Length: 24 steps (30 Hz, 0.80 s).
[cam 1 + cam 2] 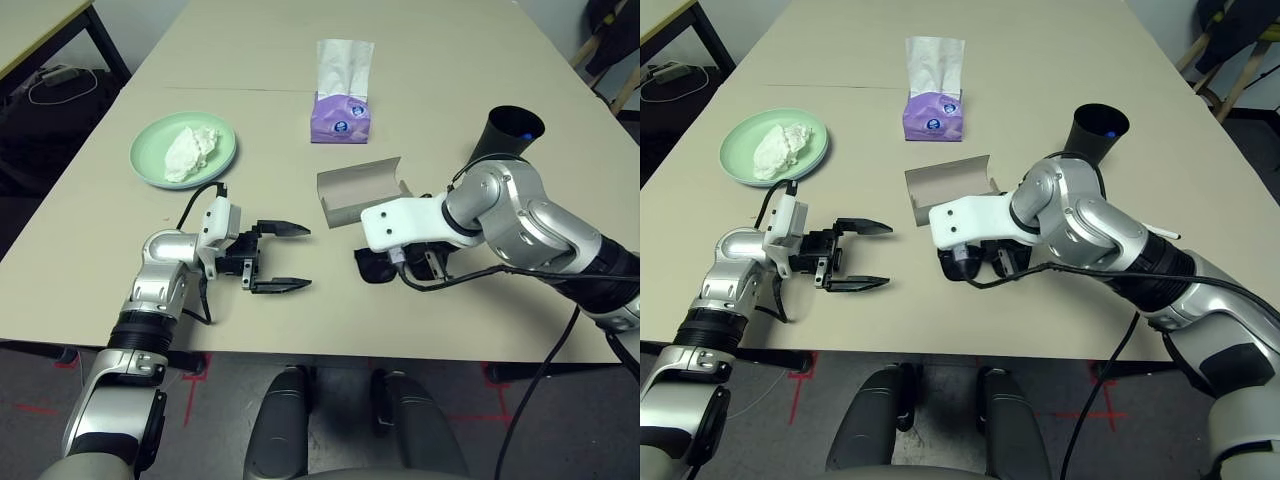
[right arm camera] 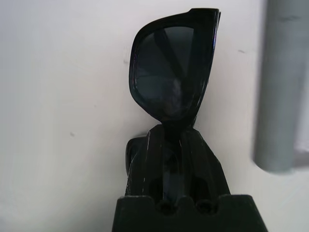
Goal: Organize and tidy the items on the table.
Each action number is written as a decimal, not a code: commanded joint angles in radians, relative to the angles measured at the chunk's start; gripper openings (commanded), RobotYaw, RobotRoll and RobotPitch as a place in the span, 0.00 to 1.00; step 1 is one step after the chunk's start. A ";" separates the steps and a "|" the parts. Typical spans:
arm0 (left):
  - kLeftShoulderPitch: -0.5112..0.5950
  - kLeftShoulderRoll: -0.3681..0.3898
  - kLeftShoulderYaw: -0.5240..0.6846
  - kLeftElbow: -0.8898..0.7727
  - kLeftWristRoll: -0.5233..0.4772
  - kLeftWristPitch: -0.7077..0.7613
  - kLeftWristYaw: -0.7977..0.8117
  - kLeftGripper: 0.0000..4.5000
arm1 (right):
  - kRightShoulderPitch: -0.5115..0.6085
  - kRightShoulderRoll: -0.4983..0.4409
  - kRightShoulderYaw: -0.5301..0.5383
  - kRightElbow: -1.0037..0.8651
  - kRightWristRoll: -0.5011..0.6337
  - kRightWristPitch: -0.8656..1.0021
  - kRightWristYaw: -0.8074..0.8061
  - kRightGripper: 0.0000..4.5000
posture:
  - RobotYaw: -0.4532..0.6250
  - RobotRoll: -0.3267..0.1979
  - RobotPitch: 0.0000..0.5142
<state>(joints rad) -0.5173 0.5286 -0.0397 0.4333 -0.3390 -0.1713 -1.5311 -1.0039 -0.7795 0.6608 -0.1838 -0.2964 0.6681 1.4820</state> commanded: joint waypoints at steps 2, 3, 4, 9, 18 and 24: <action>-0.013 0.002 -0.004 -0.013 0.011 0.015 0.041 1.00 | -0.052 -0.026 -0.064 0.020 0.024 -0.067 0.022 0.09 | 0.50 0.62 0.30; -0.017 0.004 -0.005 -0.008 0.022 0.020 0.062 1.00 | -0.063 -0.025 -0.072 0.033 0.022 -0.089 0.017 0.08 | 0.50 0.62 0.30; -0.021 0.003 -0.002 -0.005 0.025 0.029 0.080 1.00 | -0.076 -0.020 -0.078 0.054 0.015 -0.116 0.004 0.08 | 0.50 0.62 0.30; -0.026 -0.001 0.007 -0.019 0.014 0.057 0.145 1.00 | -0.126 0.028 -0.080 0.175 -0.027 -0.241 -0.076 0.08 | 0.51 0.62 0.29; -0.015 -0.001 0.031 -0.097 -0.021 0.101 0.219 1.00 | -0.181 0.156 -0.065 0.410 -0.114 -0.416 -0.207 0.08 | 0.55 0.62 0.30; -0.002 0.001 0.041 -0.152 -0.034 0.134 0.248 1.00 | -0.217 0.237 -0.058 0.564 -0.165 -0.525 -0.278 0.08 | 0.57 0.62 0.31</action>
<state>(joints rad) -0.5358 0.5271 0.0006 0.3098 -0.3633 -0.0481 -1.2872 -1.2072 -0.5491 0.5992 0.3548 -0.4448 0.1703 1.2188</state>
